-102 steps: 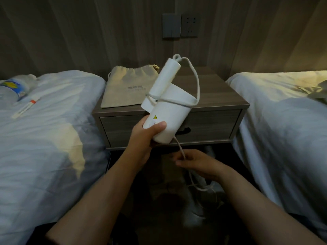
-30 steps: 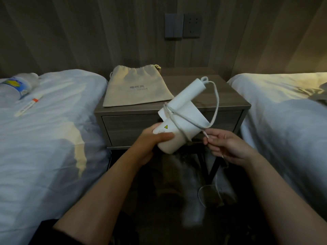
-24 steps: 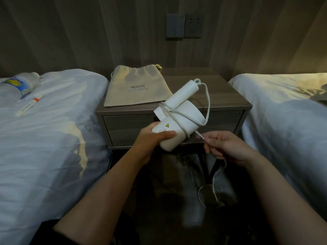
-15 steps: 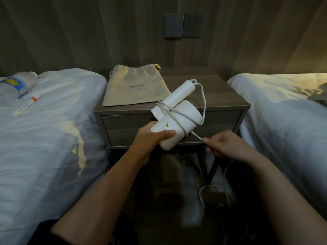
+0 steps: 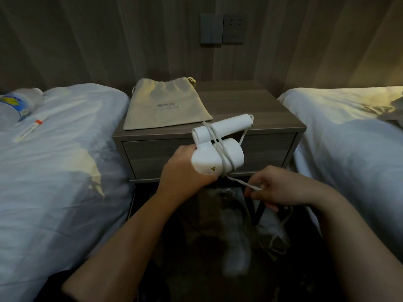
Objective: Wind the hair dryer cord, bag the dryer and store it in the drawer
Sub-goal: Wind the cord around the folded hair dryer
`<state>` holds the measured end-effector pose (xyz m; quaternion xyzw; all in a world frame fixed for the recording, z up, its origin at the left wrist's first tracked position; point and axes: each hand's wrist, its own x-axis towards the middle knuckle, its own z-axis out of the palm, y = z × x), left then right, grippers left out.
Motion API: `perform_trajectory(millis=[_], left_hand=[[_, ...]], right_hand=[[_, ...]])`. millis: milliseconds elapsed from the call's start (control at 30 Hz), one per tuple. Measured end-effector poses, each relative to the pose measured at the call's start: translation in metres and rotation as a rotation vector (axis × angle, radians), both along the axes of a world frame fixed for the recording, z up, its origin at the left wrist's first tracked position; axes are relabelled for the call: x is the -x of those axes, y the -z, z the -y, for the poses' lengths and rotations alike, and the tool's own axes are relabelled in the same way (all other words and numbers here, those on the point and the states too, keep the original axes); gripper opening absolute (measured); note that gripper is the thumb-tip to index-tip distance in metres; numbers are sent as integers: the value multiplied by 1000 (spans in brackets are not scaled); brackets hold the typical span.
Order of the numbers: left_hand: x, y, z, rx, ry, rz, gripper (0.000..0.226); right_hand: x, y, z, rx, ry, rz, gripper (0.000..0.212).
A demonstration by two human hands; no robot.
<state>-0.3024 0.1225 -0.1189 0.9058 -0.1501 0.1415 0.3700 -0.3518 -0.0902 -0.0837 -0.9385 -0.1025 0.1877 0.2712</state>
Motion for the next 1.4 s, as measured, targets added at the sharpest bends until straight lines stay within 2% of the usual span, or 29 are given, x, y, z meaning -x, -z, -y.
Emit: perform_trajectory(millis=[67,167,300,467,567,667,767,900,967,1067,1233,1400], left_hand=[[-1,1,-2,-71,19,28,74],[-3,-1,-5,-155,100,17,74],[-5,-4,-9,-234,236,-47,74],[-6,-7,-16,-316,363,-165,73],[-6,-6,-18,-347,413,-235,76],[-6,-5,-20,-386,477,-247,78],[-5,-6,-21,-423,525,-291,76],[-4,-4,-19,-448,569,-338,71],[-3,-2,-17,-471,586,-361,71],[-3,3,-16,-453,610,-400,71],[-7,1,-18,-396,651,-458,71],[-5,-2,-19,-369,714,-505,70]], right_hand=[[1,-4,0,3,19,49,12],[0,-7,3,35,76,237,22],[1,-10,4,50,183,448,8],[2,-9,-2,225,227,572,37],[1,-8,-7,274,182,510,31],[2,-11,-6,140,155,367,16],[0,-10,3,42,124,314,19],[0,-7,-1,28,224,420,18],[-1,-5,-6,68,293,476,26],[-4,0,-7,70,299,444,32],[-12,12,3,-214,329,294,13],[-17,20,17,-543,226,126,20]])
